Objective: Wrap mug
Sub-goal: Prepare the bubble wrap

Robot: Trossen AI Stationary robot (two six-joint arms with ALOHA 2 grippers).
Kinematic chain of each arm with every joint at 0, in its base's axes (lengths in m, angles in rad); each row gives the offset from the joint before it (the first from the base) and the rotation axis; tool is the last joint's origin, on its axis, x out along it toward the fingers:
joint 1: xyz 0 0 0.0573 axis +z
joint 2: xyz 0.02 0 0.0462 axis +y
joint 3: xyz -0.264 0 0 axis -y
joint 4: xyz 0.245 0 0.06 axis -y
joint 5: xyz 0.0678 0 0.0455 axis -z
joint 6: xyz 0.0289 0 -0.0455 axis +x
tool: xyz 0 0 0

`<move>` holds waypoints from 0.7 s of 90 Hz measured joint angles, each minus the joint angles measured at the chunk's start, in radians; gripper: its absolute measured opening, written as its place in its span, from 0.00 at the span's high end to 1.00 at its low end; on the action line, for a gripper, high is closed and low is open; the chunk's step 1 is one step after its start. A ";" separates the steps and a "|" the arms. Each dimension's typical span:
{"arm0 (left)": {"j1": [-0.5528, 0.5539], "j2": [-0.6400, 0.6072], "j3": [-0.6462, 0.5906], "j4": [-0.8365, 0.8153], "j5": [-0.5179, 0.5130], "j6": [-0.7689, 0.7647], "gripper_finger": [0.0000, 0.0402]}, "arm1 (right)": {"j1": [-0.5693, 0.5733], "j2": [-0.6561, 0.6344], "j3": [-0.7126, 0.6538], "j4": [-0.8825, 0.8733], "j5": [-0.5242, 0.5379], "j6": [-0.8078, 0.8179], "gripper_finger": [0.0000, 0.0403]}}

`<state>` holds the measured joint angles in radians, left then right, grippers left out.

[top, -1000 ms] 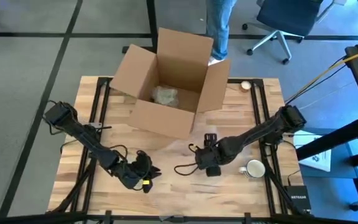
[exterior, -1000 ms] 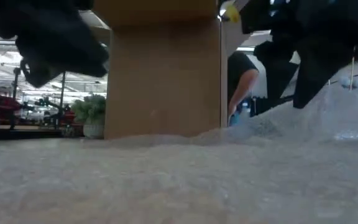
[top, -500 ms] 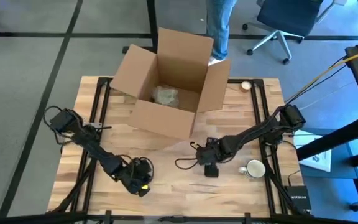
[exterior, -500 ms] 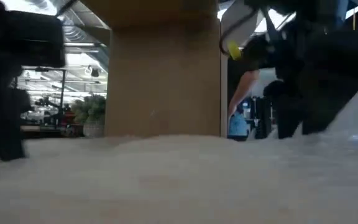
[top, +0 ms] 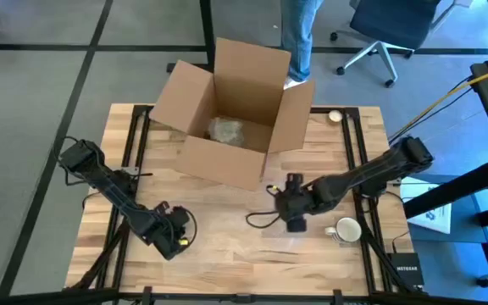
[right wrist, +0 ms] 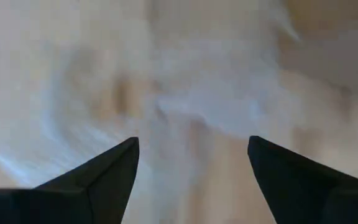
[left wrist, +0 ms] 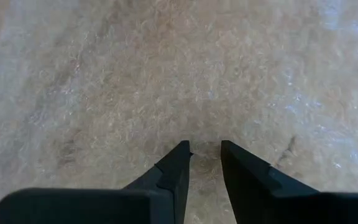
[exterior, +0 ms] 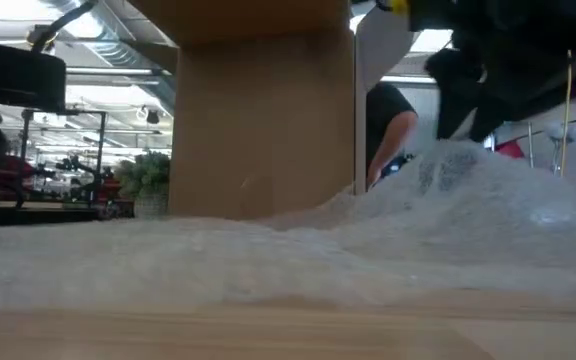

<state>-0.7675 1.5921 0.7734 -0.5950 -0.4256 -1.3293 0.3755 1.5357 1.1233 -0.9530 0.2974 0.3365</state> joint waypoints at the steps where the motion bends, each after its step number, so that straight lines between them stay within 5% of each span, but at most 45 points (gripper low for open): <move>1: -0.001 0.000 0.000 0.000 -0.002 -0.001 0.81 | -0.001 -0.002 0.000 -0.009 0.005 0.002 0.28; 23: -0.005 -0.001 0.001 0.011 -0.023 -0.006 0.81 | -0.003 -0.007 -0.169 0.158 -0.074 0.009 0.28; 46: -0.003 -0.002 0.002 0.052 -0.057 0.019 0.81 | -0.006 0.005 -0.358 0.771 -0.080 0.034 0.28; 63: -0.005 -0.002 0.003 0.064 -0.057 0.019 0.81 | -0.057 0.122 -0.400 0.735 -0.085 0.134 0.30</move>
<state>-0.7723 1.5898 0.7761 -0.5310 -0.4830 -1.3104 0.3184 1.6579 0.7234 -0.2184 0.2122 0.4700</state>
